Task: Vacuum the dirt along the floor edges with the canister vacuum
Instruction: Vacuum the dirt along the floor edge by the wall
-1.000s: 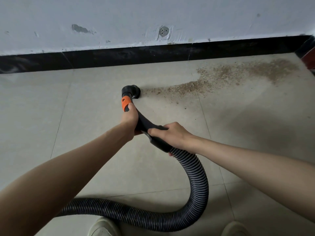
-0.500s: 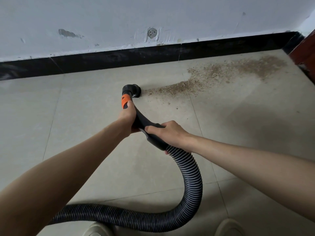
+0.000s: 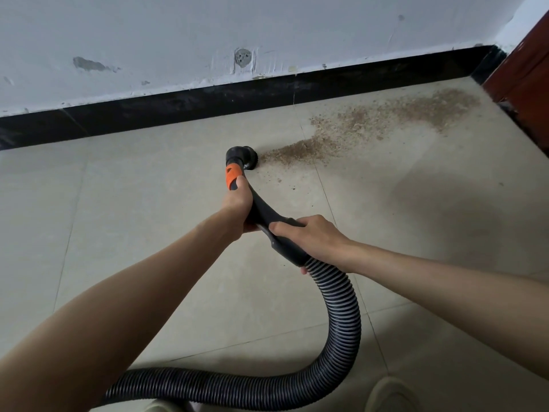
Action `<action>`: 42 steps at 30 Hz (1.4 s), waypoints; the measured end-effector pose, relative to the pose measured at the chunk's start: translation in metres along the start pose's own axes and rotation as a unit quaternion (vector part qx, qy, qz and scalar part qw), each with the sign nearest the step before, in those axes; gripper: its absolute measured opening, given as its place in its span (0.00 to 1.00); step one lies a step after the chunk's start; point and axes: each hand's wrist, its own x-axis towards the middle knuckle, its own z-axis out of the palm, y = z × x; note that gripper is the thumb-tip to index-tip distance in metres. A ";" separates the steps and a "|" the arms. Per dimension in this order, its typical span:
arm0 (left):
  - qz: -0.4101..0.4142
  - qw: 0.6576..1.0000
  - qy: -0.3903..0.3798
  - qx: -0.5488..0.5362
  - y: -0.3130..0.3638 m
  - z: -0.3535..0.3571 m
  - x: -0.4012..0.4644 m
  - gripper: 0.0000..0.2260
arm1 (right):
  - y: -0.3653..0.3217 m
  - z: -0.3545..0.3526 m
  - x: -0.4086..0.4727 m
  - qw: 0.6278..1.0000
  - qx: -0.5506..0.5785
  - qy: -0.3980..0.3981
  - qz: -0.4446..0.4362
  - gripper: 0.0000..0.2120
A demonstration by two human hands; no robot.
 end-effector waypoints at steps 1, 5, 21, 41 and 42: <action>0.003 1.000 0.000 0.000 0.001 0.004 0.000 0.24 | 0.002 -0.003 0.000 1.000 -0.003 0.004 -0.002 0.24; 0.006 1.000 0.002 0.001 0.004 0.017 0.001 0.25 | 0.009 -0.013 0.004 1.000 0.019 0.004 -0.003 0.22; 0.020 0.999 -0.007 0.028 0.011 0.070 0.011 0.22 | 0.026 -0.050 0.007 0.997 0.056 0.047 0.026 0.27; 0.026 0.997 -0.072 0.025 0.025 0.118 0.032 0.22 | 0.036 -0.082 0.022 0.990 0.068 0.118 0.032 0.23; 0.024 0.997 -0.074 0.023 0.026 0.119 0.033 0.22 | 0.037 -0.083 0.023 0.990 0.069 0.119 0.031 0.23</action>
